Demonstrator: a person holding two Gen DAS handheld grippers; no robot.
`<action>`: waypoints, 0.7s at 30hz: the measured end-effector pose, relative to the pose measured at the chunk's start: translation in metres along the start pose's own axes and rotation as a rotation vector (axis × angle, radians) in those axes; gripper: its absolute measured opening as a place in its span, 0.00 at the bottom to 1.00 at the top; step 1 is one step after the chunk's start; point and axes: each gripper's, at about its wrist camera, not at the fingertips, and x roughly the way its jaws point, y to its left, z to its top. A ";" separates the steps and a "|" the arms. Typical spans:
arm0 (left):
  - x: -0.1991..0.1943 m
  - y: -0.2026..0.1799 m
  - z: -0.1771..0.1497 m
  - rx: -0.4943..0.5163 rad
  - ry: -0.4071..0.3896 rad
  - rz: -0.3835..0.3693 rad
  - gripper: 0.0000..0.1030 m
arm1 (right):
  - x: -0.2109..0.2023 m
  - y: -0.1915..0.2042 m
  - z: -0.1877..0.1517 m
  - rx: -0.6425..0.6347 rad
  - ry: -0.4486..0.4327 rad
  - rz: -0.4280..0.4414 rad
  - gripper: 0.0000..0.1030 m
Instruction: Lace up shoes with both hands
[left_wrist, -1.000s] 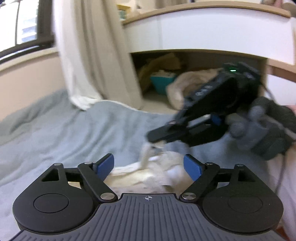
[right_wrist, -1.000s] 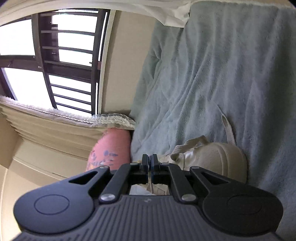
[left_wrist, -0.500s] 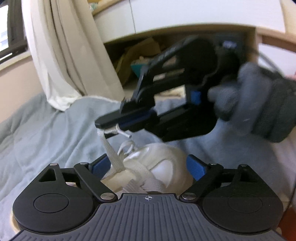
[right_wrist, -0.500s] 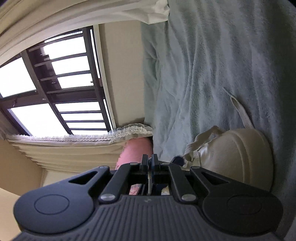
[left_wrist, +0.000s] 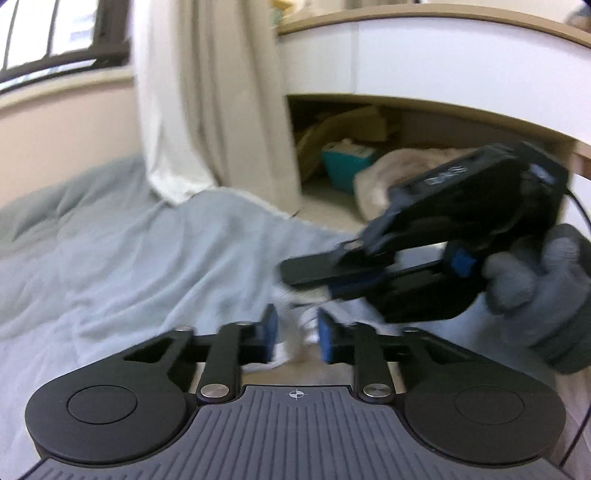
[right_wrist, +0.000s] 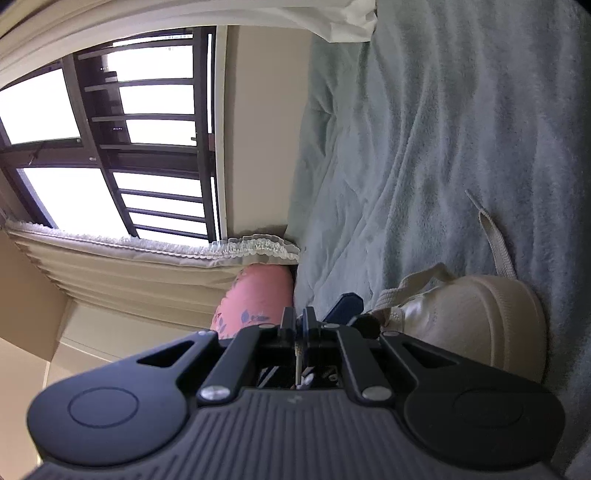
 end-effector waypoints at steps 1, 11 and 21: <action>0.000 -0.006 0.001 0.023 -0.003 0.017 0.11 | -0.002 0.000 0.000 0.001 -0.004 0.001 0.06; -0.001 0.039 -0.004 -0.351 0.025 -0.033 0.04 | -0.045 0.059 -0.014 -0.408 -0.149 -0.158 0.26; -0.002 0.082 -0.015 -0.711 -0.009 -0.183 0.04 | 0.036 0.091 -0.158 -1.786 0.139 -0.789 0.11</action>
